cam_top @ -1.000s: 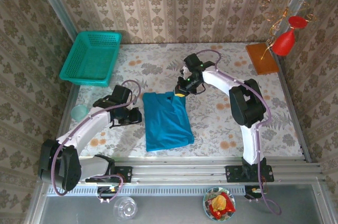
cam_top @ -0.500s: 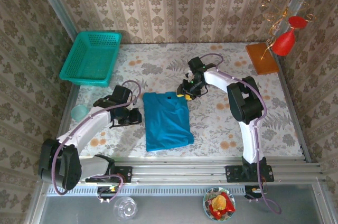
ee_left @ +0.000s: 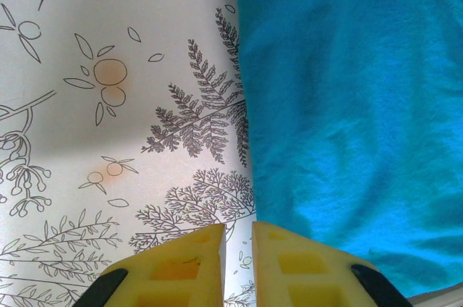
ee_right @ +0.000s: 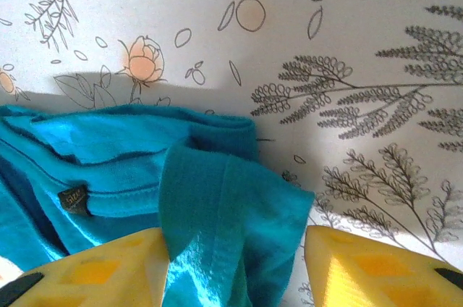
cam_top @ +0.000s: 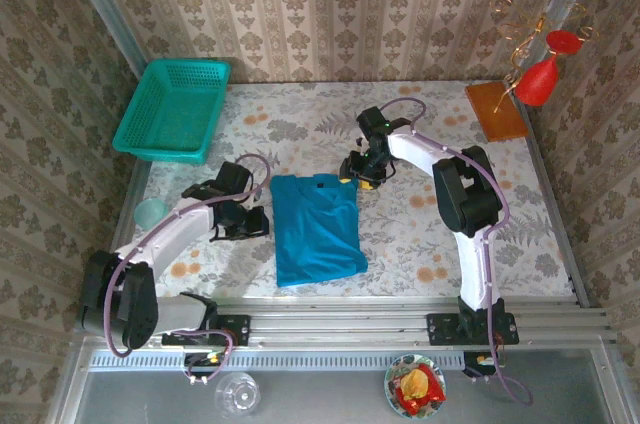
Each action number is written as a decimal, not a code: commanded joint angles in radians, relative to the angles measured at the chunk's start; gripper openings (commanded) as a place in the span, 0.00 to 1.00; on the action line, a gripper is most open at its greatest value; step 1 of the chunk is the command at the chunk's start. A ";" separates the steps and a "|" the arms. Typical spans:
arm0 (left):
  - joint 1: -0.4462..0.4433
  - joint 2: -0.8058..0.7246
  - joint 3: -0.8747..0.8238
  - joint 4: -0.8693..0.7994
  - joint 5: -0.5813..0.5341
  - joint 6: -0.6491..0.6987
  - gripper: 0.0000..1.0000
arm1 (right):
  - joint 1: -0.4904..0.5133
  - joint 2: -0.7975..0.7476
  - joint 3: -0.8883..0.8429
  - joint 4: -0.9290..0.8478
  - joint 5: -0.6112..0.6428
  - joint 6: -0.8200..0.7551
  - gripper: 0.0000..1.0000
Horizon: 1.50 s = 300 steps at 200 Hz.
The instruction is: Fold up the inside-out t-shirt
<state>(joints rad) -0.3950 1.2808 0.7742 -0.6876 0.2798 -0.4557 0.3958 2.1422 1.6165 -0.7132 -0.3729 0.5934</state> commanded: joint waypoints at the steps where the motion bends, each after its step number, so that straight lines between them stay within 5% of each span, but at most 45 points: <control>1: 0.010 0.012 0.024 -0.008 -0.006 0.017 0.18 | 0.005 0.058 0.051 -0.032 0.002 -0.021 0.54; 30: 0.010 0.011 0.025 -0.010 -0.005 0.016 0.18 | 0.005 0.091 0.072 -0.019 -0.033 -0.019 0.53; 128: 0.012 0.000 0.040 -0.040 -0.010 0.017 0.18 | 0.083 0.020 0.145 -0.064 0.015 -0.004 0.11; 167: 0.013 0.005 0.043 -0.047 -0.015 0.019 0.18 | 0.086 0.053 0.179 -0.101 0.063 -0.008 0.22; 188: 0.013 0.008 0.042 -0.048 -0.015 0.016 0.18 | 0.094 0.055 0.196 -0.141 0.120 -0.020 0.43; 222: 0.013 0.012 0.046 -0.049 -0.010 0.013 0.18 | 0.092 0.041 0.175 -0.130 0.128 -0.024 0.50; 264: 0.012 0.015 0.054 -0.058 -0.013 0.011 0.18 | 0.065 0.000 0.112 -0.093 0.106 -0.023 0.51; 300: 0.010 0.031 0.064 -0.058 -0.006 0.007 0.18 | 0.061 -0.041 0.060 -0.054 0.053 -0.014 0.38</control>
<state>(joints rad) -0.3908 1.2915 0.8051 -0.7181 0.2729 -0.4553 0.4614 2.1624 1.6989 -0.7853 -0.2783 0.5789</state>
